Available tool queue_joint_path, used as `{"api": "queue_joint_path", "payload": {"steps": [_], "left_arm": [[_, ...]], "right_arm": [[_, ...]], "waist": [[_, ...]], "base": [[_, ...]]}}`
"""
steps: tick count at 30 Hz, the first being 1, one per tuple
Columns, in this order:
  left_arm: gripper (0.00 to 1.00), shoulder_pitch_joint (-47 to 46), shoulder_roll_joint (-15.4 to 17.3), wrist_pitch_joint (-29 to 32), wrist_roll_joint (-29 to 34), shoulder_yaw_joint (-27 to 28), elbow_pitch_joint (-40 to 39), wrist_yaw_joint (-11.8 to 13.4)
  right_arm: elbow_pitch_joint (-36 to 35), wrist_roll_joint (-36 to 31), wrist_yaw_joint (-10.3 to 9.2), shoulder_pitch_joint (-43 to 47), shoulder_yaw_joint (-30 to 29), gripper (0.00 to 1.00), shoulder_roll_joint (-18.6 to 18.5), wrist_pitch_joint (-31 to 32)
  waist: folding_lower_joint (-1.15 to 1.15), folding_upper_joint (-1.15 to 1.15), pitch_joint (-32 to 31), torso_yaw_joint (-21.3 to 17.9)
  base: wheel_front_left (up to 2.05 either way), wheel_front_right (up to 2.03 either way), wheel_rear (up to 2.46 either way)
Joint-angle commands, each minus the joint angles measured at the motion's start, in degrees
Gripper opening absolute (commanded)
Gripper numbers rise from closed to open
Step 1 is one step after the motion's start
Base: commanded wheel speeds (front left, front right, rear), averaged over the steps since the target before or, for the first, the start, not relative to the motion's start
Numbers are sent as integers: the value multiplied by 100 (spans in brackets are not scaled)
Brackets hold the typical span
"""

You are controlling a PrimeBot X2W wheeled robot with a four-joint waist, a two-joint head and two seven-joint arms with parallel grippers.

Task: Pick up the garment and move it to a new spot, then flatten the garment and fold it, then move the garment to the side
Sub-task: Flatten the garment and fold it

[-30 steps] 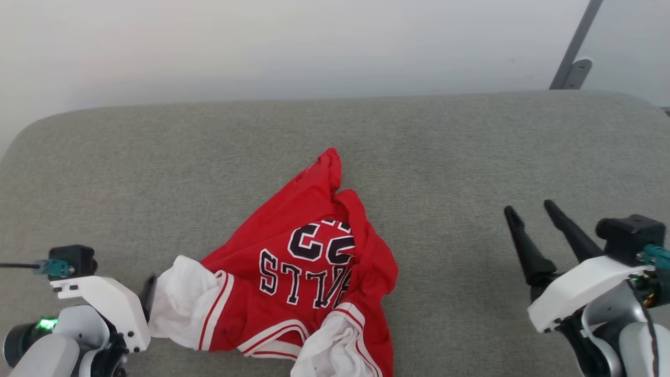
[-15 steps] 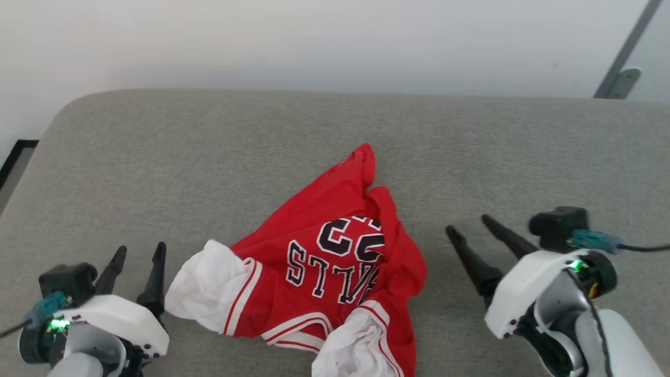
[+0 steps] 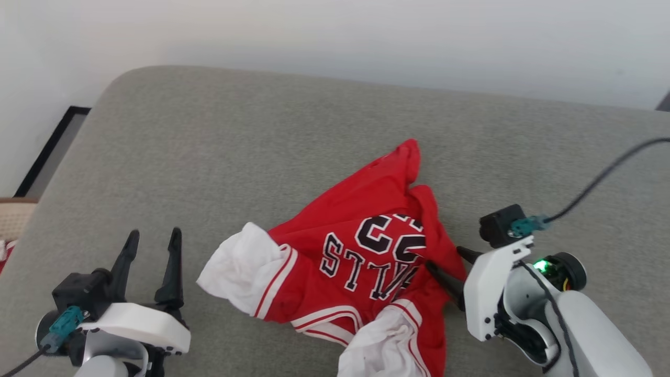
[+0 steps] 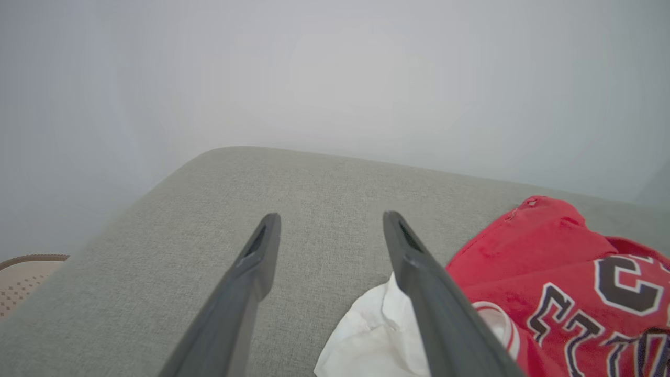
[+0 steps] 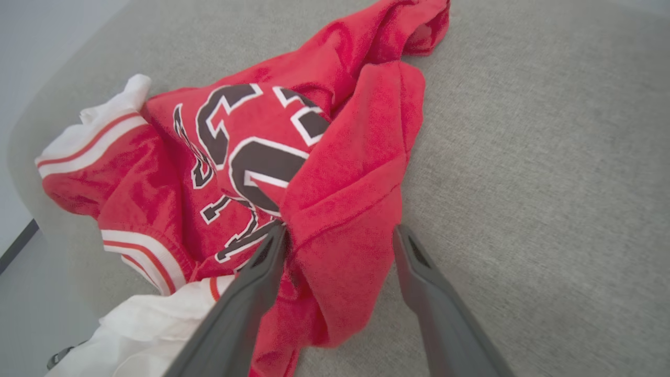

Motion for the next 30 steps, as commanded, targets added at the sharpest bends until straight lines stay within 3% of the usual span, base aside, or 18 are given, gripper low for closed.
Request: {"api": "queue_joint_path", "payload": {"steps": [1,8,9,10,11,20,30], "left_arm": [[100,79,-37,-33,137,55,-72,-25],[100,284,-561,-34,639,585,-435,-237],[100,331,-659,-34,693,680,-467,-268],[100,386,-739,-34,772,753,-487,-320],[100,427,-801,-35,844,827,-511,-369],[100,755,-1403,-36,1294,1453,-589,-816],[100,703,-1733,-36,1574,1724,-507,-1178]], "right_arm": [[102,-28,0,-95,47,100,19,-5],[1133,-106,0,-557,460,100,10,-10],[1294,-119,0,-625,485,79,9,-24],[1398,-103,0,-688,531,16,26,-60],[1494,-87,0,-752,579,0,28,-89],[1627,158,0,-1372,684,0,-458,-197],[2065,222,0,-1951,398,0,-1147,-217]], "waist": [[0,0,26,78],[0,0,66,294],[0,0,67,309],[0,0,67,323],[0,0,62,336],[0,0,-20,363],[0,0,12,472]], "base": [[0,0,0],[0,0,0],[0,0,0],[0,0,0],[0,0,0],[0,0,0],[0,0,0]]}}
